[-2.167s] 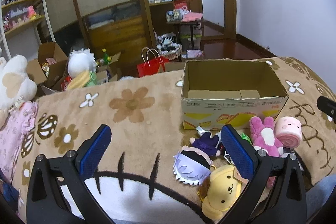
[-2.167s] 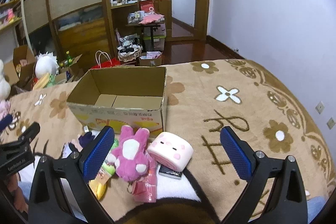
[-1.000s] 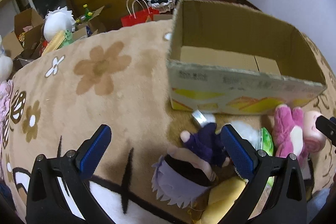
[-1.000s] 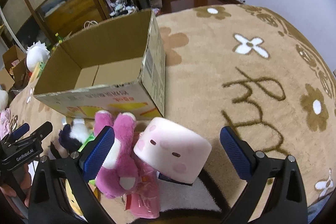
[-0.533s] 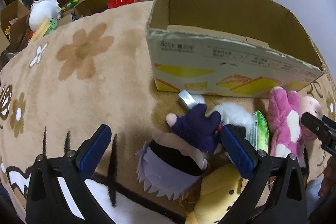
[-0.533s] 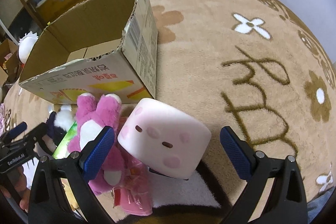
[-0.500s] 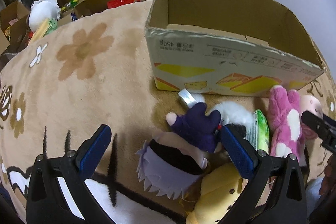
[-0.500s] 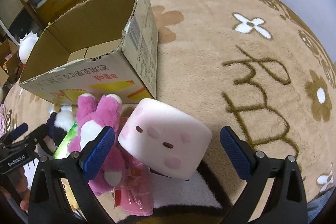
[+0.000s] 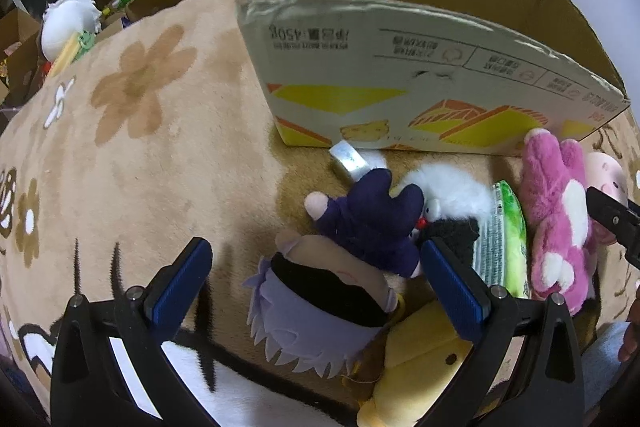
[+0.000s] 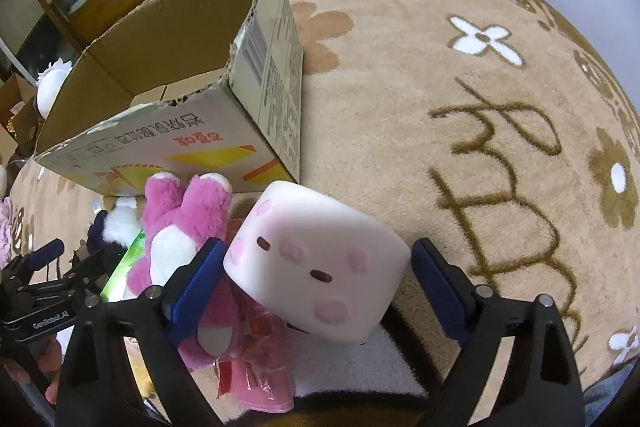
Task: Organize soft objects
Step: 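Grasp the purple-white plush doll with left tool while right tool grasps the marshmallow plush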
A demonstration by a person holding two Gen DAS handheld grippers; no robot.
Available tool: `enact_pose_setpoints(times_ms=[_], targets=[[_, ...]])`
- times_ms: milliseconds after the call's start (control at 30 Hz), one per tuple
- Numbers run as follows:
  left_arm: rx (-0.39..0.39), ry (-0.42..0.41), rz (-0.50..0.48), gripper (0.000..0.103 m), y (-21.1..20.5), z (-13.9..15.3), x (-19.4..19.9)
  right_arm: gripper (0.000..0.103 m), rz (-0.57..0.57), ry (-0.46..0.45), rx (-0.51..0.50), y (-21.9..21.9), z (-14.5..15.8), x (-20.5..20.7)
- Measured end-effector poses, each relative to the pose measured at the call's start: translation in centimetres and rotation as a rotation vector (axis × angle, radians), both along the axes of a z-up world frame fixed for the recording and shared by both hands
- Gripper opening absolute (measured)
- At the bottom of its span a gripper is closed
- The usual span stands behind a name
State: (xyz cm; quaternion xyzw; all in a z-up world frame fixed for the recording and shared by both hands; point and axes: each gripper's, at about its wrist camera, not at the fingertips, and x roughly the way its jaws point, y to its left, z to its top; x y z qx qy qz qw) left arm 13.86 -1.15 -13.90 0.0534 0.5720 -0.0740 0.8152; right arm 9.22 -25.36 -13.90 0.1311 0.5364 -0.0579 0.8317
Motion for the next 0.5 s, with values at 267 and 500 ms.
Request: enact_pose_setpoints(times_ms=[267, 500], targets=[[-0.058, 0.048, 0.015, 0.097, 0.8, -0.8, 0.7, 0.088, -0.006, 0.004, 0.022, -0.1, -0.2, 0.0], [-0.12, 0.121, 0.016, 0.079, 1.0, -2.0, 1.1, 0.081, -0.01, 0.008, 0.021, -0.1, -0.5, 0.3]])
